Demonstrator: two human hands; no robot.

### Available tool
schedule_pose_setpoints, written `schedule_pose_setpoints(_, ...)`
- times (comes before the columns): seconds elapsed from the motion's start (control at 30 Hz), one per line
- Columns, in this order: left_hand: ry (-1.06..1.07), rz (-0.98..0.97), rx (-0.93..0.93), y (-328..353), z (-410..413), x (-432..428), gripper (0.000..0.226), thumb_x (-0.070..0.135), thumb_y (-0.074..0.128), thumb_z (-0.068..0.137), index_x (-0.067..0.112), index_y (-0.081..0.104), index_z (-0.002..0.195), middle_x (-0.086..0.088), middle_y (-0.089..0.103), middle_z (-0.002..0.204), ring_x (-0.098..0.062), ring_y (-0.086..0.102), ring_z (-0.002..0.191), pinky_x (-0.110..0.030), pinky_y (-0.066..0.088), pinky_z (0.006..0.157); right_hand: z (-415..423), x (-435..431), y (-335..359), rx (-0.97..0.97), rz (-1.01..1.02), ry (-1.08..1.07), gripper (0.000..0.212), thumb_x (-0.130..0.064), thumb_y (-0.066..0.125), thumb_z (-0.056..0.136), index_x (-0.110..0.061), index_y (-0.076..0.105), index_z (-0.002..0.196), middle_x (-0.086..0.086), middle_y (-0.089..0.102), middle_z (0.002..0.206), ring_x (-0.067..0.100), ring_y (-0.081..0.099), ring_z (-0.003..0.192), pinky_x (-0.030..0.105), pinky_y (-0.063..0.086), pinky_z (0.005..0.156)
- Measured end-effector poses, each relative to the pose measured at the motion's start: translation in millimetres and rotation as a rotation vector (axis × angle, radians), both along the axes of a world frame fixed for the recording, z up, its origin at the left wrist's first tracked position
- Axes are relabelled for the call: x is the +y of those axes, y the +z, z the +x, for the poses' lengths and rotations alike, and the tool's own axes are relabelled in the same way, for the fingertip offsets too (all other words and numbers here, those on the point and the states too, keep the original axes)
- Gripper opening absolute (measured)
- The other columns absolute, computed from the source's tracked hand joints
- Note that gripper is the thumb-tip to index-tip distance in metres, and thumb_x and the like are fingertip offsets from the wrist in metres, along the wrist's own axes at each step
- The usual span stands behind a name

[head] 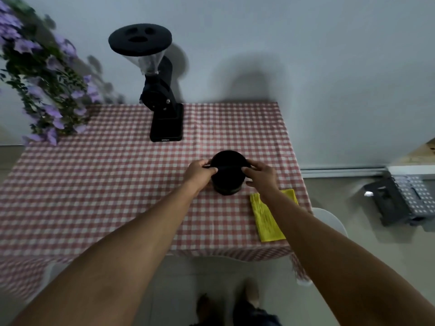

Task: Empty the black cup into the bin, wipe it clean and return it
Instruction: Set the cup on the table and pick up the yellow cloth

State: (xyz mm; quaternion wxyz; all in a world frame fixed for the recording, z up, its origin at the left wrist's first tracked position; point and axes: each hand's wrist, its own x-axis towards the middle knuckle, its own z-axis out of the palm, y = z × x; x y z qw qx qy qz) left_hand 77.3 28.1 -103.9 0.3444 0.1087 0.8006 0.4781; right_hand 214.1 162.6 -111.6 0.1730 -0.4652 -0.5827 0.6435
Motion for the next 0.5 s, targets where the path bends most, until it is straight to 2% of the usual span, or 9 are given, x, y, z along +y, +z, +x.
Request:
schedule_pose_setpoints(0.07,-0.034,-0.037,0.098,7,5,2,0.051,0.021,0.067,0.094,0.023,0.056,0.144,-0.004,0.062,0.141,-0.023,0.063,0.121,-0.037,0.054,0.102,3,2,-3,-0.019,0.026,-0.007,0.043,-0.025,0.075,0.085,-0.016,0.064,0.125,0.006,0.070,0.110,0.018,0.069,0.096,0.037,0.059,0.081)
schedule_pose_setpoints(0.17,-0.070,-0.135,0.378,17,14,8,0.057,0.027,0.063,0.097,0.026,0.044,0.151,-0.002,0.047,0.154,-0.022,0.051,0.135,-0.032,0.046,0.103,10,5,-5,-0.086,0.117,-0.057,0.044,-0.039,0.068,0.086,-0.015,0.066,0.123,0.009,0.071,0.115,0.017,0.064,0.095,0.041,0.053,0.088)
schedule_pose_setpoints(0.23,-0.112,-0.165,0.595,24,22,13,0.053,0.029,0.061,0.098,0.027,0.047,0.148,-0.001,0.044,0.153,-0.021,0.045,0.138,-0.037,0.044,0.110,19,9,-4,-0.174,0.190,-0.060,0.045,-0.038,0.065,0.089,-0.012,0.065,0.125,0.008,0.070,0.121,0.020,0.064,0.108,0.044,0.051,0.097)
schedule_pose_setpoints(0.3,-0.209,-0.163,0.760,26,29,18,0.049,0.028,0.061,0.098,0.026,0.051,0.145,0.000,0.047,0.149,-0.022,0.043,0.138,-0.039,0.039,0.115,31,12,-5,-0.252,0.232,-0.048,0.044,-0.035,0.064,0.090,-0.012,0.063,0.128,0.008,0.068,0.124,0.025,0.062,0.115,0.044,0.050,0.099)
schedule_pose_setpoints(0.4,-0.401,-0.197,0.859,24,38,28,0.043,0.028,0.060,0.099,0.025,0.057,0.141,0.000,0.054,0.144,-0.023,0.046,0.136,-0.037,0.035,0.116,50,18,-13,-0.460,0.352,0.003,0.048,-0.039,0.064,0.087,-0.020,0.059,0.131,0.011,0.061,0.134,0.030,0.056,0.122,0.046,0.046,0.102)
schedule_pose_setpoints(0.5,-0.517,-0.281,0.876,20,45,36,0.042,0.031,0.057,0.100,0.024,0.058,0.141,-0.002,0.055,0.147,-0.026,0.045,0.139,-0.042,0.033,0.117,68,20,-20,-0.752,0.376,0.082,0.063,-0.041,0.064,0.087,-0.020,0.043,0.142,0.018,0.036,0.151,0.037,0.032,0.139,0.048,0.026,0.114)
